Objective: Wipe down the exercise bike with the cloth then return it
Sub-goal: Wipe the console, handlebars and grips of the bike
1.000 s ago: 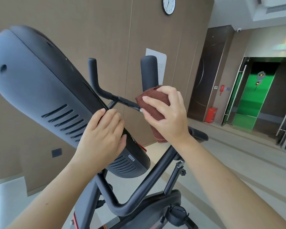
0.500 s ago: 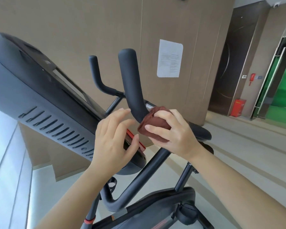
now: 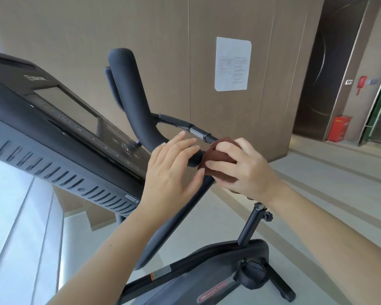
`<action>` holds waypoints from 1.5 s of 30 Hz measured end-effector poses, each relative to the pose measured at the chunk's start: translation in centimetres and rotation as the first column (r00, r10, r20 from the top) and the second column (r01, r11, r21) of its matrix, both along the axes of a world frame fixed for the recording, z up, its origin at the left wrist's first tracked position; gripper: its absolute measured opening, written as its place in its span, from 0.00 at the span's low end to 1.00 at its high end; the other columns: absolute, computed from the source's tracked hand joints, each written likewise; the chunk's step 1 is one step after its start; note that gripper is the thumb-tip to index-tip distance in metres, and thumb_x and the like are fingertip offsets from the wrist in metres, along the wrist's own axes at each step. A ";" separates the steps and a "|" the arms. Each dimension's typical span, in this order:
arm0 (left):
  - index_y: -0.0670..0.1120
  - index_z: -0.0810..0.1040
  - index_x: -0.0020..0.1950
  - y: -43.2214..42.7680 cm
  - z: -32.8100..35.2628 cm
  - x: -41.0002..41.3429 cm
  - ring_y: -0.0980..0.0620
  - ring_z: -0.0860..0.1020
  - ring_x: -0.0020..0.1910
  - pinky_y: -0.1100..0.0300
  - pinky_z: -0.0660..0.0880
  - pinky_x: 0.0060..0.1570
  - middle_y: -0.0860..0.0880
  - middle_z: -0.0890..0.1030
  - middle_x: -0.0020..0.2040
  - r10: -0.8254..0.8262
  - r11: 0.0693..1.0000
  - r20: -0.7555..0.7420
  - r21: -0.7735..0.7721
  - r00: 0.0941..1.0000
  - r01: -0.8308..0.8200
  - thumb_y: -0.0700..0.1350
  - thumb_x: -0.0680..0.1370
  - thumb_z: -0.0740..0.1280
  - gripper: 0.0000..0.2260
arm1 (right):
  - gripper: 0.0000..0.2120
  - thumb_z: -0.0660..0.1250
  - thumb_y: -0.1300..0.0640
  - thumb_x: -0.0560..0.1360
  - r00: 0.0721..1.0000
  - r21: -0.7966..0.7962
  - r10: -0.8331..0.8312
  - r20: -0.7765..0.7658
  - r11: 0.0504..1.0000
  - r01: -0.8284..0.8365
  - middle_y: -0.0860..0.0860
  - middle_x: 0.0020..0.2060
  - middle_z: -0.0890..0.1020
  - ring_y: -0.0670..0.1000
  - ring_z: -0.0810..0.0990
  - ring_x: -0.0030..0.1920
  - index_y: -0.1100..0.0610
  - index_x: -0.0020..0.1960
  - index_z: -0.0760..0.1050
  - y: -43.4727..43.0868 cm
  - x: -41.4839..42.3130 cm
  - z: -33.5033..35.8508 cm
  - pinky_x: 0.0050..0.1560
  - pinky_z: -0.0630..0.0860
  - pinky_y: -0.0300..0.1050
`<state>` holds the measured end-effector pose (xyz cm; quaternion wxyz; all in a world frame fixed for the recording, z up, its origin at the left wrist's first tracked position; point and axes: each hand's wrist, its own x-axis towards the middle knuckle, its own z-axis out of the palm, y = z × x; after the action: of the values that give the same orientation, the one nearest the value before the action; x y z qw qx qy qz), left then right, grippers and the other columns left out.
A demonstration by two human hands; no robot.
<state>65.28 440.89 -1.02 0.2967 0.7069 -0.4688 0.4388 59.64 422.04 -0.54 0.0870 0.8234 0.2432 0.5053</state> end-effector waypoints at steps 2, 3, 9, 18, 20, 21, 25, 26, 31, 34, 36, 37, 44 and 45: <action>0.40 0.77 0.56 -0.9 -0.3 -0.2 0.47 0.69 0.67 0.46 0.67 0.62 0.46 0.78 0.58 0.025 1.000 -0.019 0.003 0.999 -0.025 0.45 0.73 0.66 0.14 | 0.08 0.71 0.59 0.69 0.999 0.096 -0.026 -0.028 0.995 0.029 0.59 0.47 0.81 0.60 0.74 0.39 0.57 0.47 0.81 -1.6 -0.8 0.0 0.40 0.78 0.48; 0.40 0.77 0.56 -1.4 -0.5 -0.4 0.47 0.68 0.67 0.46 0.66 0.62 0.46 0.78 0.58 0.034 0.999 -0.021 0.007 0.999 -0.034 0.45 0.73 0.66 0.14 | 0.08 0.71 0.59 0.69 0.998 0.151 -0.036 -0.054 0.988 0.044 0.58 0.47 0.80 0.60 0.74 0.39 0.57 0.47 0.81 -2.5 -1.3 -0.2 0.39 0.78 0.49; 0.42 0.76 0.57 -4.9 -1.6 -1.4 0.48 0.68 0.67 0.48 0.63 0.64 0.47 0.78 0.58 0.076 0.996 -0.024 0.049 0.997 -0.075 0.48 0.74 0.63 0.15 | 0.10 0.74 0.62 0.65 0.976 0.275 -0.117 -0.183 0.947 0.165 0.57 0.46 0.79 0.58 0.74 0.37 0.56 0.47 0.81 -7.1 -4.2 -2.3 0.39 0.77 0.49; 0.41 0.77 0.56 -9.3 -2.4 -2.1 0.44 0.73 0.62 0.48 0.65 0.61 0.45 0.79 0.56 0.131 0.981 -0.018 0.149 0.991 -0.127 0.49 0.74 0.63 0.17 | 0.11 0.71 0.55 0.69 0.971 0.580 0.008 -0.237 0.803 0.135 0.51 0.48 0.76 0.55 0.76 0.46 0.52 0.52 0.80 -7.6 -4.0 -1.9 0.49 0.75 0.51; 0.41 0.77 0.55 -10.2 -2.5 -1.9 0.45 0.76 0.57 0.52 0.65 0.58 0.46 0.80 0.54 0.167 0.980 -0.018 0.117 0.986 -0.164 0.49 0.74 0.63 0.15 | 0.11 0.71 0.55 0.69 0.961 0.639 0.071 -0.268 0.760 0.122 0.51 0.48 0.75 0.55 0.76 0.47 0.52 0.52 0.80 -6.8 -3.0 -1.9 0.51 0.74 0.52; 0.42 0.78 0.54 -10.6 -2.7 -1.7 0.46 0.77 0.53 0.54 0.65 0.56 0.47 0.80 0.52 0.193 0.977 -0.012 0.098 0.981 -0.191 0.49 0.74 0.63 0.14 | 0.11 0.71 0.56 0.70 0.954 0.670 0.106 -0.280 0.734 0.115 0.50 0.48 0.75 0.55 0.76 0.48 0.52 0.52 0.80 -6.7 -2.7 -2.0 0.52 0.74 0.52; 0.43 0.79 0.51 -11.9 -3.7 -0.9 0.47 0.76 0.47 0.55 0.63 0.54 0.48 0.80 0.47 0.296 0.955 0.062 -0.004 0.953 -0.296 0.48 0.73 0.64 0.12 | 0.11 0.71 0.56 0.70 0.929 0.671 0.191 -0.316 0.738 0.077 0.50 0.47 0.75 0.54 0.76 0.48 0.53 0.53 0.80 -7.9 -2.1 -2.0 0.53 0.73 0.52; 0.43 0.79 0.49 -12.2 -3.8 -0.8 0.48 0.75 0.46 0.55 0.63 0.53 0.48 0.80 0.46 0.312 0.950 0.071 -0.039 0.947 -0.310 0.48 0.73 0.64 0.11 | 0.11 0.71 0.56 0.70 0.918 0.664 0.217 -0.333 0.745 0.065 0.50 0.47 0.75 0.54 0.76 0.48 0.52 0.53 0.80 -8.3 -1.9 -1.9 0.53 0.73 0.51; 0.42 0.79 0.42 -13.2 -4.1 -0.6 0.49 0.72 0.44 0.56 0.62 0.50 0.49 0.81 0.43 0.366 0.924 0.092 -0.158 0.926 -0.350 0.47 0.72 0.63 0.09 | 0.11 0.70 0.55 0.70 0.850 0.599 0.332 -0.409 0.800 -0.024 0.50 0.48 0.75 0.52 0.76 0.48 0.53 0.53 0.80 -10.7 -0.6 -1.0 0.53 0.73 0.48; 0.42 0.79 0.38 -13.7 -3.9 -0.6 0.50 0.72 0.42 0.55 0.61 0.48 0.49 0.81 0.40 0.401 0.903 0.090 -0.205 0.912 -0.377 0.46 0.72 0.63 0.09 | 0.12 0.68 0.53 0.69 0.809 0.559 0.382 -0.447 0.825 -0.080 0.49 0.48 0.75 0.51 0.76 0.48 0.52 0.52 0.80 -12.0 0.5 -0.4 0.53 0.73 0.47; 0.42 0.78 0.36 -14.0 -3.8 -0.6 0.49 0.72 0.41 0.55 0.60 0.47 0.49 0.81 0.39 0.431 0.887 0.091 -0.227 0.898 -0.403 0.45 0.72 0.62 0.09 | 0.11 0.68 0.53 0.69 0.787 0.549 0.407 -0.463 0.829 -0.106 0.48 0.48 0.75 0.52 0.76 0.48 0.51 0.52 0.80 -12.9 1.3 -0.3 0.53 0.73 0.50; 0.42 0.78 0.36 -14.1 -3.8 -0.6 0.49 0.72 0.41 0.55 0.60 0.47 0.49 0.81 0.39 0.443 0.880 0.092 -0.232 0.892 -0.413 0.45 0.72 0.62 0.10 | 0.11 0.68 0.53 0.69 0.782 0.542 0.412 -0.468 0.833 -0.114 0.47 0.47 0.74 0.52 0.76 0.48 0.50 0.52 0.80 -13.4 1.8 -0.2 0.53 0.73 0.50; 0.41 0.78 0.36 -14.5 -3.6 -1.2 0.48 0.74 0.42 0.55 0.61 0.47 0.48 0.80 0.39 0.487 0.862 0.074 -0.204 0.870 -0.465 0.43 0.72 0.61 0.09 | 0.10 0.68 0.53 0.70 0.739 0.514 0.464 -0.488 0.837 -0.186 0.45 0.47 0.74 0.50 0.76 0.48 0.49 0.51 0.79 -16.4 4.7 -0.6 0.53 0.73 0.46; 0.41 0.77 0.36 -14.7 -3.5 -1.3 0.48 0.74 0.42 0.55 0.61 0.47 0.48 0.80 0.39 0.495 0.858 0.066 -0.196 0.867 -0.475 0.42 0.71 0.61 0.08 | 0.10 0.68 0.53 0.70 0.732 0.511 0.475 -0.489 0.836 -0.200 0.45 0.47 0.74 0.50 0.76 0.48 0.50 0.51 0.79 -16.7 5.1 -0.5 0.53 0.73 0.46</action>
<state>63.96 426.23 -4.50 0.2098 0.7473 -0.2517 0.5781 64.74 405.35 -1.09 -0.2714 0.8777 0.2911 0.2669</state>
